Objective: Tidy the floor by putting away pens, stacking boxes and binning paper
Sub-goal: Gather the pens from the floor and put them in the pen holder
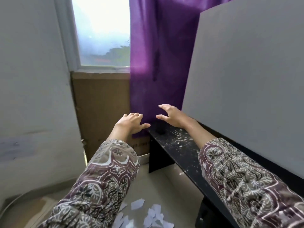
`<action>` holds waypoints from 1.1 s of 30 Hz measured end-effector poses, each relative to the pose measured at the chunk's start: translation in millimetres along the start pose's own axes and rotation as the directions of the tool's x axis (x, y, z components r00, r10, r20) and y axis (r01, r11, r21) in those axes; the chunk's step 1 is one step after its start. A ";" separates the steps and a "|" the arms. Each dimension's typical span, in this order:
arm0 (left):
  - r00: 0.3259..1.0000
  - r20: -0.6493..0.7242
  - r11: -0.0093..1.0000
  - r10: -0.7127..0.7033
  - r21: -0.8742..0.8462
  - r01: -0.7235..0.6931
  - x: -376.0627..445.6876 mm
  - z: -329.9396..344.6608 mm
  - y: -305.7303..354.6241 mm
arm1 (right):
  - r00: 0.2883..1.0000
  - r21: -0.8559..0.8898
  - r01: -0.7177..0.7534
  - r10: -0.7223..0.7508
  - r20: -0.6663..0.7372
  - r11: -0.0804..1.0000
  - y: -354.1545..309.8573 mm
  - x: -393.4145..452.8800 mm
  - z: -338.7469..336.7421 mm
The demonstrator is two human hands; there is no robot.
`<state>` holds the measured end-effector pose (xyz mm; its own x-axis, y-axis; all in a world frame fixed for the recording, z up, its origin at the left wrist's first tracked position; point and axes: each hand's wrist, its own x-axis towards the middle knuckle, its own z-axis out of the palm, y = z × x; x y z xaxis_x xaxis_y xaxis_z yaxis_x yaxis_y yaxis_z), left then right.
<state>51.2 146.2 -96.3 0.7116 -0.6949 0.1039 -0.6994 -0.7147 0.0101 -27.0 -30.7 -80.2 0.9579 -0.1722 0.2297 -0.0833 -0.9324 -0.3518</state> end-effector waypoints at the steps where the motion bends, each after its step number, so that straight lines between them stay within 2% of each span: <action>1: 1.000 0.012 1.000 -0.023 0.002 0.023 -9.1 8.1 -5.1 | 0.999 0.010 0.030 -0.030 0.018 0.999 -4.2 -1.8 10.3; 5: 0.992 0.067 0.994 -0.104 0.022 0.103 -45.5 36.5 -30.8 | 0.988 0.061 0.139 -0.143 0.067 0.988 -28.9 -9.4 52.2; 13: 0.958 0.167 0.973 -0.233 0.040 0.229 -149.1 88.6 -90.4 | 0.951 0.135 0.249 -0.268 0.156 0.959 -97.1 -41.5 139.2; 24: 0.867 0.331 0.924 -0.371 0.044 0.379 -327.5 153.7 -170.6 | 0.888 0.220 0.289 -0.347 0.302 0.932 -195.9 -123.1 258.4; 33: 0.768 0.474 0.871 -0.431 -0.003 0.491 -438.4 224.2 -208.6 | 0.794 0.223 0.327 -0.395 0.461 0.918 -247.3 -167.6 360.0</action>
<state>-99.9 582.0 -366.9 0.8798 -0.2629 -0.3961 -0.2599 -0.9636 0.0625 -68.0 343.2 -358.3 0.9205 0.3783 -0.0974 0.2982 -0.8415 -0.4505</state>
